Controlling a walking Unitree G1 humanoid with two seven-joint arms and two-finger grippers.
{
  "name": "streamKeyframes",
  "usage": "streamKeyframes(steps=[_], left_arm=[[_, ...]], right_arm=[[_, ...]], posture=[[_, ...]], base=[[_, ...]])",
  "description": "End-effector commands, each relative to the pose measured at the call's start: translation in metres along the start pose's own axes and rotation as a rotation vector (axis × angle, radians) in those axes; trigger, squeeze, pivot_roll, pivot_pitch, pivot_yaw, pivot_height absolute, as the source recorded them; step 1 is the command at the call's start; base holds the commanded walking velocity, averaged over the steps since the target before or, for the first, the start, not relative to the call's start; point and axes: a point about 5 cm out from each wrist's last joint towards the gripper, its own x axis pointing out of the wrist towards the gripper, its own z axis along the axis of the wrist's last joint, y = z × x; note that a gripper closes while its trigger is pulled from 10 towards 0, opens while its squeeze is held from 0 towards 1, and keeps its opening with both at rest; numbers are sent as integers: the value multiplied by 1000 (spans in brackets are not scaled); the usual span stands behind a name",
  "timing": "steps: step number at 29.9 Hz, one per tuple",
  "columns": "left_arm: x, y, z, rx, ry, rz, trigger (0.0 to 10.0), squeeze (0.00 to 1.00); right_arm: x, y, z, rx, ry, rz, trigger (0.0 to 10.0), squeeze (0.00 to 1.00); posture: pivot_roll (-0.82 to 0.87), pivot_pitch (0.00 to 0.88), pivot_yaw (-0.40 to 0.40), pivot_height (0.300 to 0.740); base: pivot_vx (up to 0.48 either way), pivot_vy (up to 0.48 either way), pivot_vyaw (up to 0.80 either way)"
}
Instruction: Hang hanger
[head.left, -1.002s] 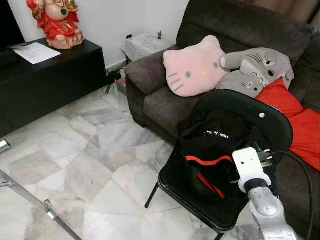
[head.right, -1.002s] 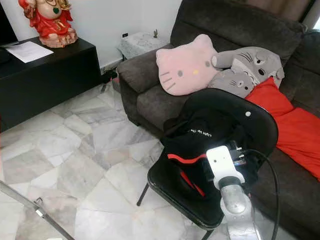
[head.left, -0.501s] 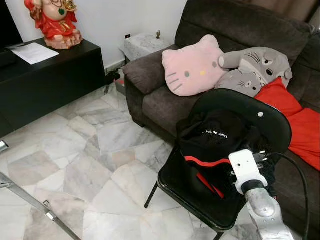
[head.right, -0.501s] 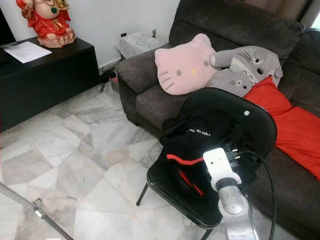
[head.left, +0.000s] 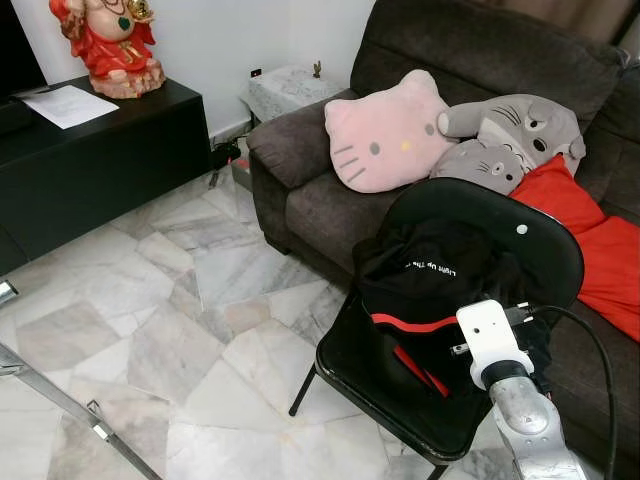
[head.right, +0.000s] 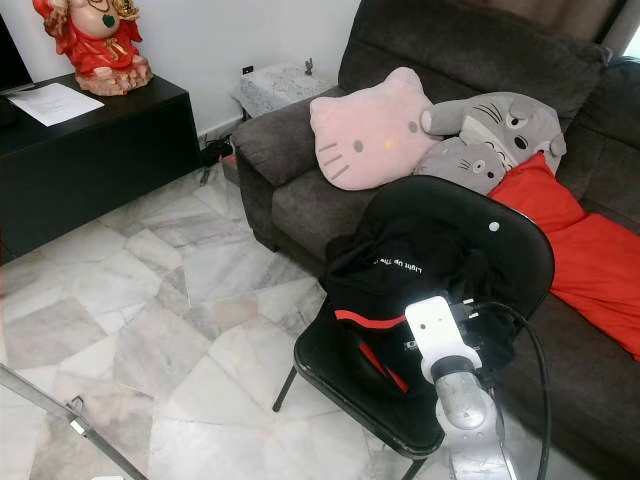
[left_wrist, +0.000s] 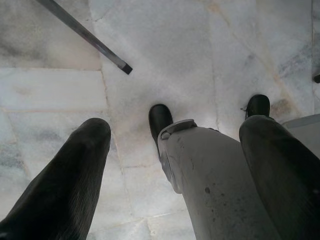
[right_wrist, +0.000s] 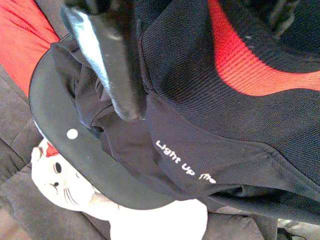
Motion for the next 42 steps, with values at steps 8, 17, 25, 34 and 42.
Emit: streamKeyframes(steps=[8,17,25,34,42], left_arm=[[-1,-1,-8,6,34,-3,10000,0],[-1,-2,-9,8,38,-9,10000,0],[-2,2,-10,8,40,-5,10000,0],[-1,1,-7,13,36,-9,10000,0],[-1,0,-5,18,36,-10,10000,0]], right_arm=[[0,-5,-3,4,24,-34,0,0],[2,-16,-3,23,37,-122,0,0],[11,-40,24,83,-65,-298,0,0],[21,-82,76,104,-289,-514,0,0],[20,-106,106,121,-413,-612,0,0]], posture=[[-182,123,-48,740],[-183,121,-46,740],[-181,118,-37,740],[-186,117,-24,740],[-189,121,-19,740]], base=[[0,0,0],[0,0,0],[0,0,0],[0,0,0],[0,0,0]])
